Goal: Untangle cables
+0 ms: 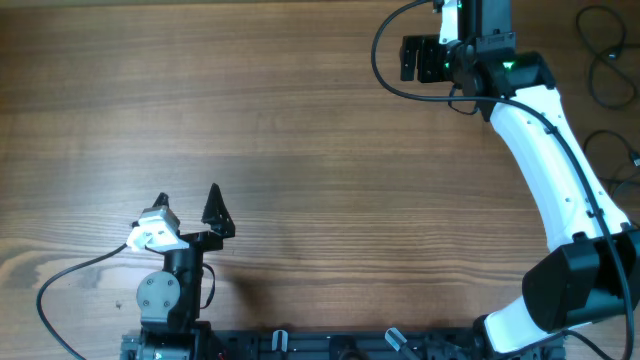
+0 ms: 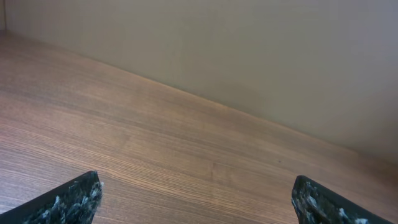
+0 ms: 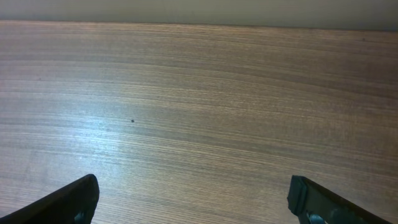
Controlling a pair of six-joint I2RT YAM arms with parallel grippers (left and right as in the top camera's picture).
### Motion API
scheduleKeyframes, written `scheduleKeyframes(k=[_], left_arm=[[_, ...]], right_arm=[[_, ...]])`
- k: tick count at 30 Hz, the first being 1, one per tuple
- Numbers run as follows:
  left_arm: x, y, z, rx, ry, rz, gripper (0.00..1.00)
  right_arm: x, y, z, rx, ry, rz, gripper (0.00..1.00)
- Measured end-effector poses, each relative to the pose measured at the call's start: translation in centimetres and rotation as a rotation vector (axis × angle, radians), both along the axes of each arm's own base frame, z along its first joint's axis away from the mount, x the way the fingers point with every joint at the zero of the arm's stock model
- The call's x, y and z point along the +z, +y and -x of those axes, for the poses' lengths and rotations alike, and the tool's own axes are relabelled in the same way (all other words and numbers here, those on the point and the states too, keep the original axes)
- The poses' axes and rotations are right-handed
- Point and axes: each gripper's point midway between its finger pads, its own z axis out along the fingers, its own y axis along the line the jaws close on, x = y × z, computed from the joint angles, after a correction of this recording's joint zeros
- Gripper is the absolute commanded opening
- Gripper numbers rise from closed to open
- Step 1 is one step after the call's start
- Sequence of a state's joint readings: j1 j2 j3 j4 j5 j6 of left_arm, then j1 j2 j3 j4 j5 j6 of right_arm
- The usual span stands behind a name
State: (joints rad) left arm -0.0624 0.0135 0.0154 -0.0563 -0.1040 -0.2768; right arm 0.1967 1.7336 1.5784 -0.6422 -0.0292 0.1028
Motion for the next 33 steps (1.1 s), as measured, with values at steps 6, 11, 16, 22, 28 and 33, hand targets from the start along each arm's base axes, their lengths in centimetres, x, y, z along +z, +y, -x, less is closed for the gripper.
scheduleKeyframes(k=[6, 11, 16, 22, 28, 33], left_arm=[[-0.23, -0.01, 0.01, 0.0, 0.009, -0.001, 1.0], [-0.4, -0.35, 0.01, -0.021, 0.016, -0.013, 1.0], [-0.41, -0.46, 0.0, -0.028, 0.017, -0.027, 1.0], [-0.39, -0.46, 0.01, -0.029, 0.016, -0.027, 1.0], [-0.39, -0.46, 0.01, -0.03, 0.017, -0.045, 1.0], [-0.39, -0.46, 0.01, -0.036, 0.019, -0.141, 0.99]], right_arm=[[0.0, 0.0, 0.0, 0.0, 0.0, 0.0, 1.0], [0.0, 0.0, 0.0, 0.0, 0.0, 0.0, 1.0], [0.0, 0.0, 0.0, 0.0, 0.0, 0.0, 1.0], [0.0, 0.0, 0.0, 0.0, 0.0, 0.0, 1.0], [0.0, 0.0, 0.0, 0.0, 0.0, 0.0, 1.0], [0.0, 0.0, 0.0, 0.0, 0.0, 0.0, 1.0]])
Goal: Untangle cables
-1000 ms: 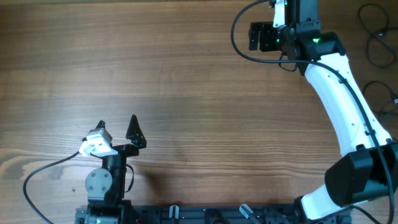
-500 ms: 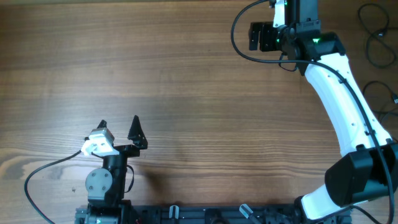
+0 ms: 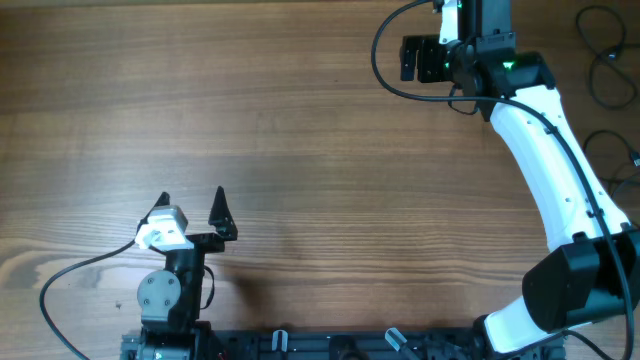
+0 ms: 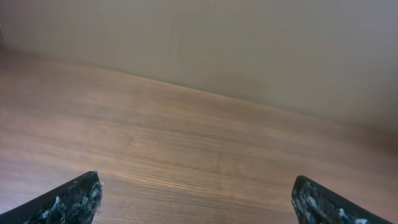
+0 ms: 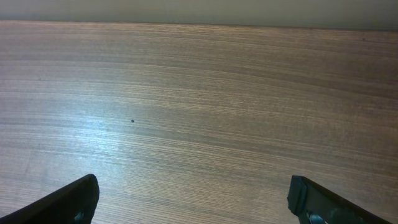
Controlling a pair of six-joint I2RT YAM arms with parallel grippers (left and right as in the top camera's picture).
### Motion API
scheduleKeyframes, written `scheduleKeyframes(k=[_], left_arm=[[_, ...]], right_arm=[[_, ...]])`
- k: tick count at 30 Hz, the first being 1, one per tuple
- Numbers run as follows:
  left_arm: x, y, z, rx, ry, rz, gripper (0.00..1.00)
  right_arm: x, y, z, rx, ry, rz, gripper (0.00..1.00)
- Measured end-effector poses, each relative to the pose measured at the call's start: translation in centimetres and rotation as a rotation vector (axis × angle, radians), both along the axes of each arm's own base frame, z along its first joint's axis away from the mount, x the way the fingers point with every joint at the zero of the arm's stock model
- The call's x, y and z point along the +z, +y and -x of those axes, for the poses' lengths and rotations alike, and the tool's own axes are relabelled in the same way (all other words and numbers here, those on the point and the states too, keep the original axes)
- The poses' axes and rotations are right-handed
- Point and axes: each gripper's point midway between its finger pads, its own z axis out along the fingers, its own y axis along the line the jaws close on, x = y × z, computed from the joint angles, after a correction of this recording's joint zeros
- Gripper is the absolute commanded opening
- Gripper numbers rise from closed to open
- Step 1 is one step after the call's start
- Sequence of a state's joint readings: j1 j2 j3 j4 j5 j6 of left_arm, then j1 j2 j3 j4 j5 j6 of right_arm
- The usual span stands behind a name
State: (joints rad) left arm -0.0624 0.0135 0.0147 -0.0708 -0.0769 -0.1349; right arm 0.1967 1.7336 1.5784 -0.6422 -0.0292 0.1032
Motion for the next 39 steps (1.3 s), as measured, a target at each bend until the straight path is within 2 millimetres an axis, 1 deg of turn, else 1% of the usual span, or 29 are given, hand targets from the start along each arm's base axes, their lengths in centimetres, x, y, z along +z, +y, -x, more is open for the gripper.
scheduleKeyframes(k=[6, 12, 39], left_arm=[[0.0, 0.01, 0.0, -0.011, 0.002, -0.161, 1.0], [0.0, 0.01, 0.0, -0.016, 0.004, -0.244, 1.0], [-0.01, 0.01, 0.0, -0.018, 0.004, -0.265, 1.0]], right_arm=[[0.0, 0.0, 0.0, 0.0, 0.0, 0.0, 1.0], [0.0, 0.0, 0.0, 0.0, 0.0, 0.0, 1.0], [0.0, 0.0, 0.0, 0.0, 0.0, 0.0, 1.0]])
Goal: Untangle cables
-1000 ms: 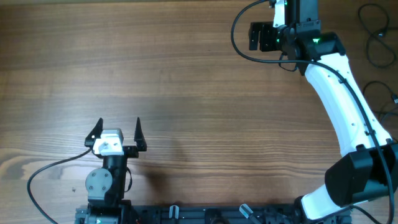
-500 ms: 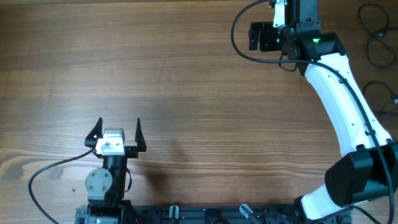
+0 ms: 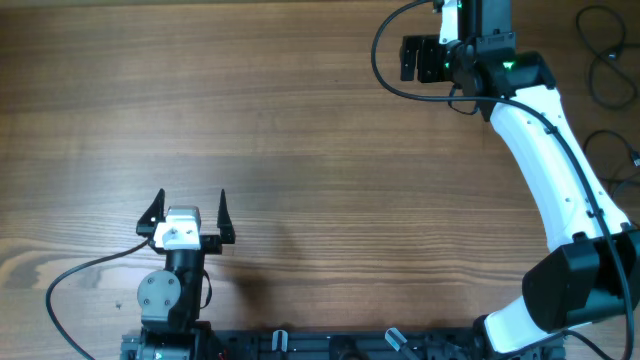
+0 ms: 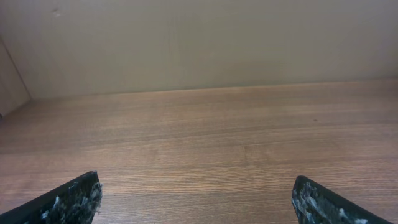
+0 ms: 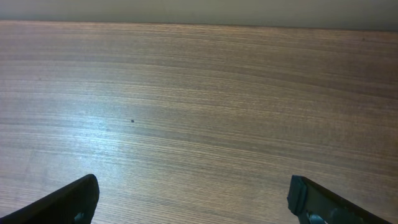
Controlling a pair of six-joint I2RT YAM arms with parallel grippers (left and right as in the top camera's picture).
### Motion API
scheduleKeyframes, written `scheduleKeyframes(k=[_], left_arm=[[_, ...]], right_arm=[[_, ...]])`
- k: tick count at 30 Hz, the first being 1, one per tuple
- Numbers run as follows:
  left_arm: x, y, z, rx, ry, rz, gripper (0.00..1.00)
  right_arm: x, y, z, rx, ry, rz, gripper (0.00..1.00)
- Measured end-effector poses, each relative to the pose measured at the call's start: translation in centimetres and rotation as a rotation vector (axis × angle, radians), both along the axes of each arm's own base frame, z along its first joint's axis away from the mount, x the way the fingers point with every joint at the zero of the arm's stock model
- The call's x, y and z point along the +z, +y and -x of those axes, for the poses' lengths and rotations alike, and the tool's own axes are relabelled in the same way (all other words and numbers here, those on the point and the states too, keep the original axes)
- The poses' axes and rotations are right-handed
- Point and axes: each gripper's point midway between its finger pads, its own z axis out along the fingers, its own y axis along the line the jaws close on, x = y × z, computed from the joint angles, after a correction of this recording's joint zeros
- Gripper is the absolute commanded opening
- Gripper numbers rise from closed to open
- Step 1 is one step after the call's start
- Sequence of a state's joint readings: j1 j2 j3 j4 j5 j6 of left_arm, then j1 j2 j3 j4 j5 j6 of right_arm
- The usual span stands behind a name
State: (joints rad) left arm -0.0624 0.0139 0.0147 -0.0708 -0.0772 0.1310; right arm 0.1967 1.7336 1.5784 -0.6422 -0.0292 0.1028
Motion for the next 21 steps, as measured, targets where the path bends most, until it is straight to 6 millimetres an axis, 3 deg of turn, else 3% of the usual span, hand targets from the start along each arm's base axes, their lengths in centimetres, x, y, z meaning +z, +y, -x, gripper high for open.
scheduleKeyframes(k=[16, 19, 21], left_arm=[[0.0, 0.0, 0.0, 0.0, 0.0, 0.0, 1.0], [0.0, 0.0, 0.0, 0.0, 0.0, 0.0, 1.0], [0.0, 0.0, 0.0, 0.0, 0.0, 0.0, 1.0]], right_arm=[[0.1, 0.0, 0.1, 0.002, -0.002, 0.002, 1.0], [1.5, -0.1, 0.4, 0.002, -0.032, -0.004, 0.99], [3.9, -0.1, 0.4, 0.003, -0.107, -0.013, 1.0]])
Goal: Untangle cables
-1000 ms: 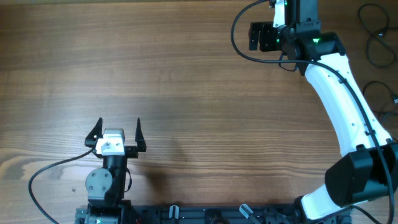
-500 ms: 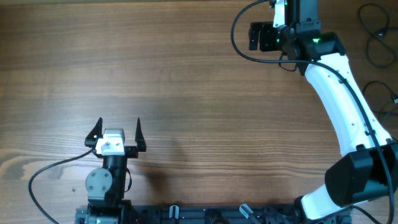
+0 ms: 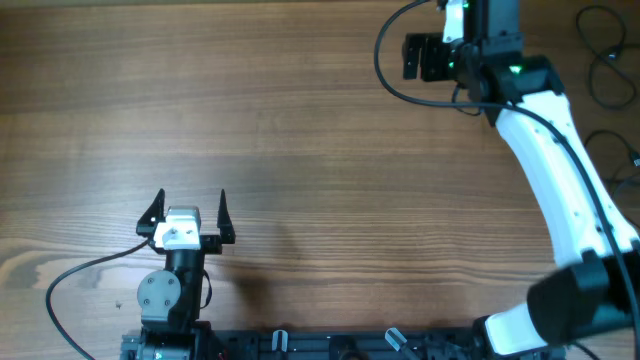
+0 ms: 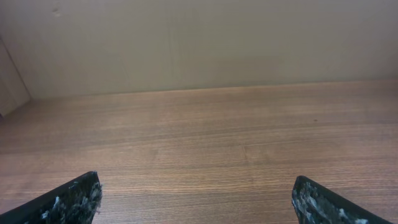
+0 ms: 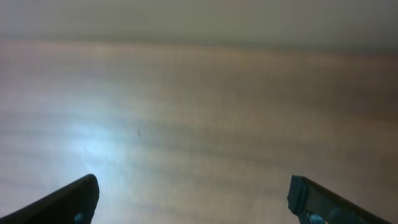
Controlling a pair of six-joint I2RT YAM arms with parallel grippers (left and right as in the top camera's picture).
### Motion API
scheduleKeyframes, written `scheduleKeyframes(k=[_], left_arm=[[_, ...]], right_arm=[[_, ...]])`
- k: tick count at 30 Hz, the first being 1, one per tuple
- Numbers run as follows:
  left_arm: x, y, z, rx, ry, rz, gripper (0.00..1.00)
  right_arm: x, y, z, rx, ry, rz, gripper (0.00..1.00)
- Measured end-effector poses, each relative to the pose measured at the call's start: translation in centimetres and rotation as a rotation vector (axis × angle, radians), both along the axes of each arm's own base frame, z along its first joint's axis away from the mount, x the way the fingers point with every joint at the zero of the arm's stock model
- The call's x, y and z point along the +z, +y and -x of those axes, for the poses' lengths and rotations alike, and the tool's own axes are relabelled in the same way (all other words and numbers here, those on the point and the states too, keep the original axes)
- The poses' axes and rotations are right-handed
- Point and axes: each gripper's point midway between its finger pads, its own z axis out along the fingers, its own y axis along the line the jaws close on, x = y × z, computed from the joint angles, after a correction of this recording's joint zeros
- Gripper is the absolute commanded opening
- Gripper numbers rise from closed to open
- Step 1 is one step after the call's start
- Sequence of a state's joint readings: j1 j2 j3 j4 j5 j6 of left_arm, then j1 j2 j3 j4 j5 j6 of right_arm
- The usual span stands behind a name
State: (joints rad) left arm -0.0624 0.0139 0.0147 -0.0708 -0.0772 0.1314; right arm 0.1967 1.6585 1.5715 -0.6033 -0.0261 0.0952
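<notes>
Black cables [image 3: 606, 62] lie in loops at the far right edge of the overhead view, with more cable [image 3: 622, 150] below them, partly cut off by the frame. My right gripper [image 3: 413, 57] is at the far right of the table, left of those cables, open and empty [image 5: 193, 190]; its wrist view is blurred and shows only bare wood. My left gripper [image 3: 188, 203] stands near the front left, open and empty [image 4: 196, 190], facing the far edge. No cable shows in either wrist view.
The wooden table [image 3: 300, 130] fills the overhead view. A thin black lead [image 3: 80, 270] from my left arm curls over the front left corner. A beige wall [image 4: 199, 43] rises behind the table's far edge.
My right arm has shifted slightly to the right in the overhead view, and its wrist view has gone blurred. The left gripper has not moved.
My left gripper, open, first pointed diagonally towards the far right, then had turned partway, then faced straight at the far edge. My right gripper stayed open and still at the far right until its small shift now.
</notes>
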Motion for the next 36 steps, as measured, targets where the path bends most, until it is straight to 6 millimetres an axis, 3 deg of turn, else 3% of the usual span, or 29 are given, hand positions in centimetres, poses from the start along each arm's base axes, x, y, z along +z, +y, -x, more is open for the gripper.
scheduleKeyframes(k=[5, 8, 15, 25, 33, 36], left_arm=[[0.0, 0.0, 0.0, 0.0, 0.0, 0.0, 1.0], [0.0, 0.0, 0.0, 0.0, -0.001, 0.0, 1.0], [0.0, 0.1, 0.0, 0.004, 0.0, -0.003, 1.0], [0.0, 0.1, 0.0, 0.004, 0.0, -0.006, 1.0], [0.0, 0.1, 0.0, 0.003, 0.0, -0.006, 1.0], [0.0, 0.1, 0.0, 0.003, 0.0, -0.006, 1.0]], right_arm=[[6.4, -0.3, 0.5, 0.007, -0.207, -0.013, 1.0], [7.7, -0.5, 1.3, 0.017, -0.288, -0.005, 1.0], [5.1, -1.8, 4.3, -0.001, -0.347, 0.037, 1.0], [2.0, -5.1, 10.8, -0.054, -0.364, 0.059, 1.0], [0.0, -5.8, 14.6, -0.068, -0.463, 0.046, 1.0], [-1.6, -6.1, 16.4, -0.073, -0.483, 0.041, 1.0]])
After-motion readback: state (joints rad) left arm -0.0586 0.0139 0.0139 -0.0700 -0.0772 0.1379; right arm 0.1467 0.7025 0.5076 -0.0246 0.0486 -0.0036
